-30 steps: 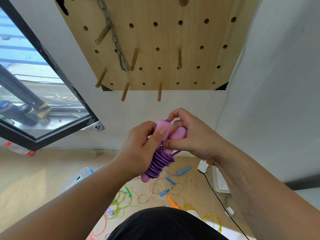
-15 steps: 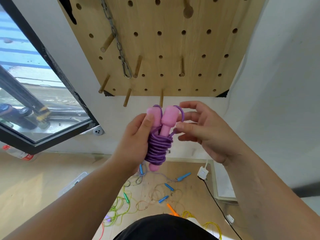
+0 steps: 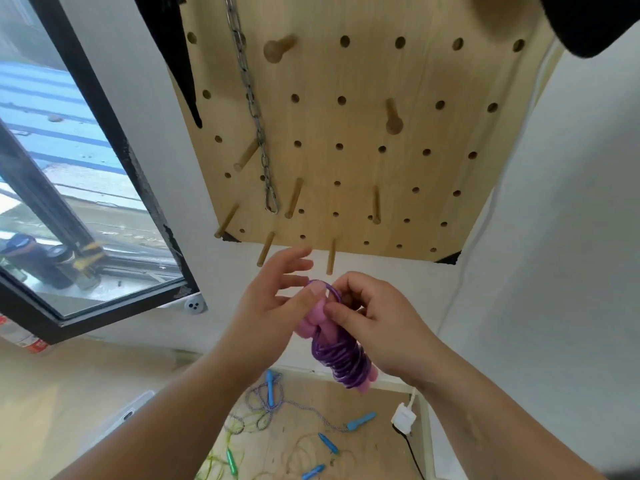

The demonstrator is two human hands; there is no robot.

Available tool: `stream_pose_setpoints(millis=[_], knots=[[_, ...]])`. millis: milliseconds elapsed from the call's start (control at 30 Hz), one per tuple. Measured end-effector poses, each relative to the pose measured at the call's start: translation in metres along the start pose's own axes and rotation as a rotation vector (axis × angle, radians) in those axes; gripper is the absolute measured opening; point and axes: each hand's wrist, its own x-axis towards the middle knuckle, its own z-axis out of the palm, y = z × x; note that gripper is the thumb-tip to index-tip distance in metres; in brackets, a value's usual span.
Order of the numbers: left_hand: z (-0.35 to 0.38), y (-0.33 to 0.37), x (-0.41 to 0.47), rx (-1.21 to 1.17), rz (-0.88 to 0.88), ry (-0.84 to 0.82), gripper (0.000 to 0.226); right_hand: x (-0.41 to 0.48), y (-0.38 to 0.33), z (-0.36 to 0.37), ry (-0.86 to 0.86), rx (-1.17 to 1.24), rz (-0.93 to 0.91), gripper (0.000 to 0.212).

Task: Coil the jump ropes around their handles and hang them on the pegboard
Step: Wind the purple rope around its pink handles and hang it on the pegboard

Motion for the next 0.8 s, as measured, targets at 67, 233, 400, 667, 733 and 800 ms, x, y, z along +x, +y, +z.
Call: stream_pose_setpoints(millis=[67, 233, 400, 667, 733, 800], knots=[[-0.008, 0.007, 0.009, 0.121, 0.024, -0.085, 0.027, 0.011, -0.009, 0.005, -0.022, -0.024, -0.034, 0.010], [-0.026, 0.010, 0.026, 0.124, 0.084, 0.040, 0.022, 0.038, -0.032, 0.014, 0.020, 0.002, -0.084, 0.013], [-0.040, 0.023, 0.047, 0.002, 0.176, 0.143, 0.035, 0.057, -0.060, 0.026, 0.030, 0.076, -0.104, 0.017], [-0.071, 0.067, 0.105, 0.056, 0.382, 0.225, 0.023, 0.093, -0.104, 0.032, 0.356, 0.112, -0.155, 0.015], [-0.075, 0.075, 0.117, 0.059, 0.381, 0.216, 0.021, 0.104, -0.111, 0.029, 0.417, 0.022, -0.177, 0.008], [-0.077, 0.084, 0.127, 0.058, 0.379, 0.182, 0.021, 0.116, -0.116, 0.029, 0.496, -0.102, -0.192, 0.016]])
